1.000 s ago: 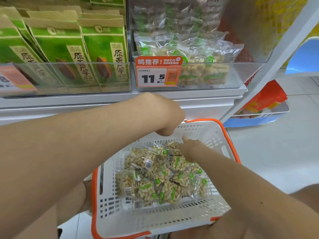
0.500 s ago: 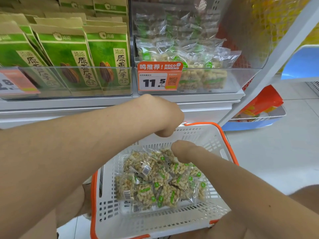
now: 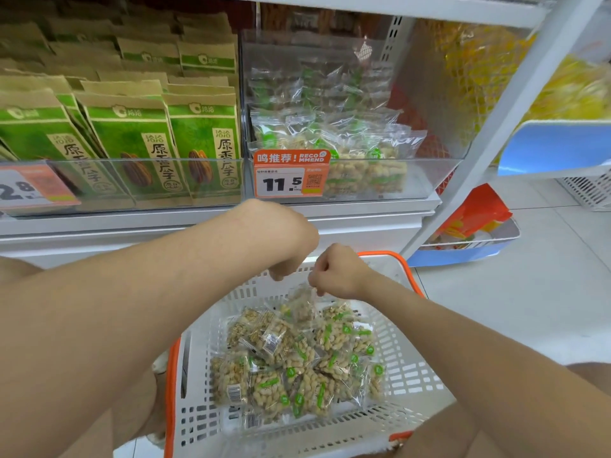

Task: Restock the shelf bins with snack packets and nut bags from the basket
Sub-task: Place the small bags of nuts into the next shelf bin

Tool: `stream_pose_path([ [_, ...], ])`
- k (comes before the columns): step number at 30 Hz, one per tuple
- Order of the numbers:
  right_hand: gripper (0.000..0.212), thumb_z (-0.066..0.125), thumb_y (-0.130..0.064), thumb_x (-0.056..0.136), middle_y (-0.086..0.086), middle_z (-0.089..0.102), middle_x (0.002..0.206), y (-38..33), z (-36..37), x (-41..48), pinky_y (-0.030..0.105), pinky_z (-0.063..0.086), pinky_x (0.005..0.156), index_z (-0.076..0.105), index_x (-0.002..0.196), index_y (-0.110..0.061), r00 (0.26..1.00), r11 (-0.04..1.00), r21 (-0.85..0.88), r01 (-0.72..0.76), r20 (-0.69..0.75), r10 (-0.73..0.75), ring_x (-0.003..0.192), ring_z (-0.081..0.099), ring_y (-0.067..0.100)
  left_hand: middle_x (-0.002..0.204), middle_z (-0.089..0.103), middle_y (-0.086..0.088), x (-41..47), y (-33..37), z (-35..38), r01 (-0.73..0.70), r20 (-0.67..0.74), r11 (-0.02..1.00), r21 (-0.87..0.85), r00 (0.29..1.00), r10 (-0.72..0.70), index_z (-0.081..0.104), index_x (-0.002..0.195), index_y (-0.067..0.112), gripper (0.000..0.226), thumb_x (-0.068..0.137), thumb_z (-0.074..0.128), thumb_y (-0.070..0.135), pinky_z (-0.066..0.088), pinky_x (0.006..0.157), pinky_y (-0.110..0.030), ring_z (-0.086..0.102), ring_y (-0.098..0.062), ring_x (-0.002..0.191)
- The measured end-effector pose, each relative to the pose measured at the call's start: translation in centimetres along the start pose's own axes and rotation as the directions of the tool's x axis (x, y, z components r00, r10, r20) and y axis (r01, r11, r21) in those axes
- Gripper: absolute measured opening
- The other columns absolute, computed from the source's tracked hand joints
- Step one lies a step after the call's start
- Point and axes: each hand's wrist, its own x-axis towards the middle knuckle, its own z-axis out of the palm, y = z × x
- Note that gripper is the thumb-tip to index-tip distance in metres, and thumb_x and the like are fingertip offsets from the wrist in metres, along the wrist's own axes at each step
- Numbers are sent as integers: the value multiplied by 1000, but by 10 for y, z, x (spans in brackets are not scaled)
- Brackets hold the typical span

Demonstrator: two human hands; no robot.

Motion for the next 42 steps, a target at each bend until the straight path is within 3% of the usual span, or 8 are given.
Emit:
stream_pose_path([
  [4, 25, 66, -16, 79, 8, 63, 58, -39, -32, -26, 32, 48, 55, 61, 61, -1, 994, 922, 386, -18, -96, 60, 60, 72, 24, 139, 58, 6, -16, -4, -6, -44, 133, 993, -111, 989, 58, 48, 149, 30, 111, 60, 76, 88, 53, 102, -46, 61, -25, 121],
  [10, 18, 62, -13, 88, 7, 59, 59, -81, -74, -58, 26, 40, 53, 62, 71, -8, 965, 672, 740, -24, -158, 209, 56, 69, 24, 81, 72, 3, -20, -11, -12, -189, -151, 850, -491, 980, 130, 73, 74, 20, 43, 90, 66, 59, 63, 80, -44, 71, -20, 77],
  [14, 16, 56, -14, 94, 6, 58, 57, -90, -106, -67, 26, 39, 48, 63, 79, -10, 925, 751, 637, 174, -368, 98, 53, 63, 24, 101, 76, -13, -27, -28, -23, -306, -294, 535, -788, 949, 109, 66, 111, 5, 24, 97, 69, 24, 66, 74, -39, 77, -20, 87],
  [21, 59, 35, -36, 112, 9, 57, 62, -86, -133, -76, 41, 38, 66, 56, 71, 0, 598, 925, 40, 379, -774, -211, 63, 50, 19, 106, 78, -21, -44, -37, -49, -526, -523, -25, -850, 849, -67, 70, 118, 13, 29, 93, 78, 27, 64, 87, -49, 76, -32, 97],
  [26, 58, 33, -46, 112, -2, 41, 58, -82, -141, -65, 37, 31, 60, 38, 63, -16, 662, 915, 165, 369, -737, -135, 59, 40, 16, 111, 70, -35, -29, -28, -64, -521, -477, -201, -830, 849, -230, 75, 113, 5, 31, 102, 67, 32, 64, 70, -35, 75, -36, 87],
  [33, 47, 43, -52, 108, 3, 46, 67, -75, -149, -64, 27, 40, 57, 50, 80, -16, 808, 717, 588, 376, -586, 57, 61, 47, 13, 80, 59, -11, -17, -13, -79, -546, -456, -288, -786, 828, -326, 74, 111, 10, 36, 107, 56, 41, 58, 58, -29, 58, -20, 65],
  [39, 21, 45, -37, 110, -17, 65, 86, -63, -155, -64, 44, 50, 79, 62, 106, -27, 444, 903, 30, 428, -877, -181, 87, 63, 13, 88, 74, -15, -14, -10, -89, -553, -478, -244, -797, 824, -305, 74, 110, 4, 38, 87, 85, 31, 63, 77, -40, 65, -22, 70],
  [42, 26, 51, -18, 104, -15, 64, 91, -64, -163, -72, 31, 50, 77, 57, 126, -30, 486, 856, 56, 513, -842, -236, 84, 62, 5, 97, 80, -3, -15, -16, -89, -568, -541, -10, -823, 789, -293, 75, 106, 15, 33, 79, 92, 24, 64, 83, -35, 76, -18, 83],
])
